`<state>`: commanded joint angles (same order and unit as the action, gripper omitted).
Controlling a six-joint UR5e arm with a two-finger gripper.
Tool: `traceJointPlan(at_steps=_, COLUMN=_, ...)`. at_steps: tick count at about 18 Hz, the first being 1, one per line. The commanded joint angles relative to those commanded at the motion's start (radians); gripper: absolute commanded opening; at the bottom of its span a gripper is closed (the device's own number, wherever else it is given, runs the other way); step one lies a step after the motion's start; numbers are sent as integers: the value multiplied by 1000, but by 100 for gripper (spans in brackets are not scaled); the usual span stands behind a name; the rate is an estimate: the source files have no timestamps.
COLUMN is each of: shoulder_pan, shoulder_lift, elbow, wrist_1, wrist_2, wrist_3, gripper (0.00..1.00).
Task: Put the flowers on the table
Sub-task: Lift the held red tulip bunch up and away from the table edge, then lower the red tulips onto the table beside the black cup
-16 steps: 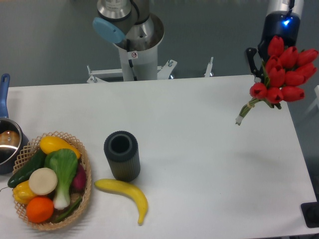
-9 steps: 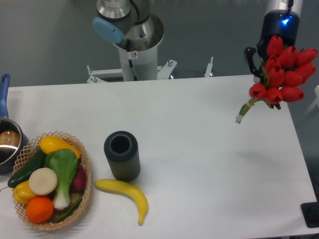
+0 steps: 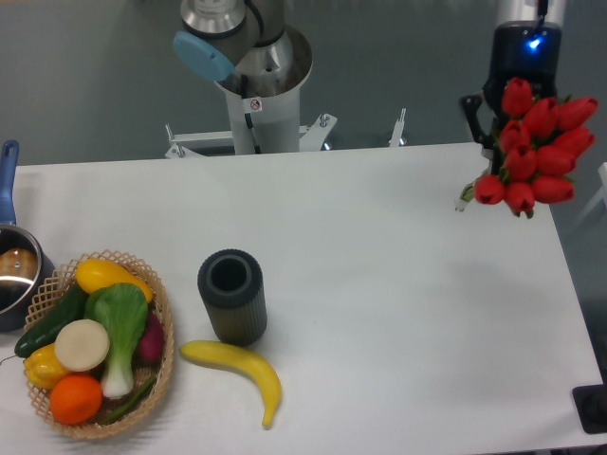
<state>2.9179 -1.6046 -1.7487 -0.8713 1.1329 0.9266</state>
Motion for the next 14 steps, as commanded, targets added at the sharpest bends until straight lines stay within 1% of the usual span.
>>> traceJointPlan(at_steps=2, shoulder_pan=-55, shoulder_lift=6, elbow=-17, wrist_1=2, wrist_2=111, wrist_3=-6, gripper=39)
traceJointPlan(at_steps=5, shoulder_pan=-78, shoulder_lift=3, elbow=-31, wrist_1=0, wrist_2=183, wrist_3=-17, gripper=39)
traceJointPlan(at_steps=7, shoulder_pan=-106, shoulder_lift=-6, elbow=-49, wrist_1=-5, wrist_2=263, wrist_3=-15, gripper=39)
traceJointPlan(at_steps=8, shoulder_pan=-138, shoulder_lift=-21, elbow=-52, wrist_1=-5, wrist_2=298, wrist_3=-15, gripper=39)
traceJointPlan(at_steps=14, shoulder_pan=-272, shoulder_lift=-141, elbow=-41, wrist_1=-6, wrist_2=496, wrist_3=-14, gripper=39)
